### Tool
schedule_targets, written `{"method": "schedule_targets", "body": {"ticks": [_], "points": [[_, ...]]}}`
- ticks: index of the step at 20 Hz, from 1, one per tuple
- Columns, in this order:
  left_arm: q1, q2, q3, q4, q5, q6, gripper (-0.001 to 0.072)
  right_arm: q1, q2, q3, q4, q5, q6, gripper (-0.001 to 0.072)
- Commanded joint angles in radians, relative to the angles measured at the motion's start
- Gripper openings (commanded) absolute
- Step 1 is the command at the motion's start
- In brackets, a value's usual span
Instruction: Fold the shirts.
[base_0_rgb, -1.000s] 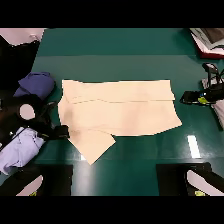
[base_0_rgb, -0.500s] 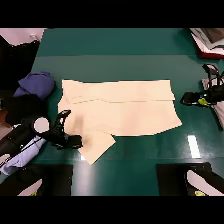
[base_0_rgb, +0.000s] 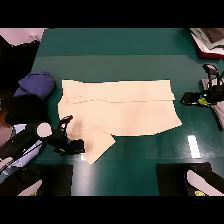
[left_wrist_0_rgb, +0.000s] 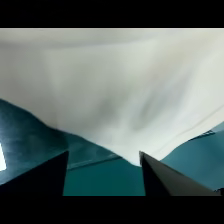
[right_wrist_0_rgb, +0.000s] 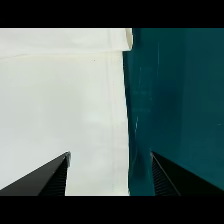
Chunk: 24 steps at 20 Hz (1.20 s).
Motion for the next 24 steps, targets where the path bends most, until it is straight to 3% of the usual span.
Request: {"method": "schedule_targets", "body": {"ticks": [1, 4, 5, 6, 7, 8, 9, 10, 15, 21, 24], "points": [[-0.001, -0.001, -0.008, -0.016, 0.091, -0.014, 0.0543, 0.000, 0.001, 0.000, 0.000, 0.001, 0.000, 0.0579], [-0.001, -0.001, -0.008, 0.005, 0.111, -0.045, 0.0541, 0.000, 0.001, -0.001, 0.000, 0.001, 0.000, 0.0579], [-0.001, -0.001, -0.008, 0.013, 0.111, -0.056, 0.0457, 0.000, 0.001, 0.000, -0.001, 0.001, 0.000, 0.0579], [-0.001, -0.001, -0.008, 0.019, 0.116, -0.058, 0.0318, 0.000, 0.001, 0.000, -0.001, 0.001, 0.000, 0.0579], [-0.001, -0.001, -0.008, 0.018, 0.123, -0.058, 0.0249, 0.000, 0.001, 0.000, -0.001, 0.001, 0.000, 0.0579], [-0.001, -0.001, -0.007, 0.019, 0.125, -0.057, 0.0232, 0.000, 0.001, 0.000, -0.001, 0.002, 0.000, 0.0579], [-0.001, -0.001, -0.006, 0.021, 0.126, -0.056, 0.0106, 0.000, 0.001, -0.001, -0.001, 0.008, 0.000, 0.0579], [-0.001, -0.001, -0.005, 0.023, 0.128, -0.044, 0.0026, 0.000, 0.001, -0.001, -0.002, 0.018, 0.000, 0.0579], [-0.001, 0.000, 0.077, 0.029, 0.095, 0.024, 0.0026, 0.000, 0.000, -0.068, -0.002, 0.107, -0.002, 0.0579], [-0.001, 0.000, 0.158, 0.031, 0.065, 0.073, 0.0026, 0.000, 0.000, -0.252, 0.010, 0.108, 0.012, 0.0579], [-0.001, 0.000, 0.158, 0.031, 0.057, 0.074, 0.0027, 0.000, 0.000, -0.279, 0.100, 0.068, 0.013, 0.0579]]}}
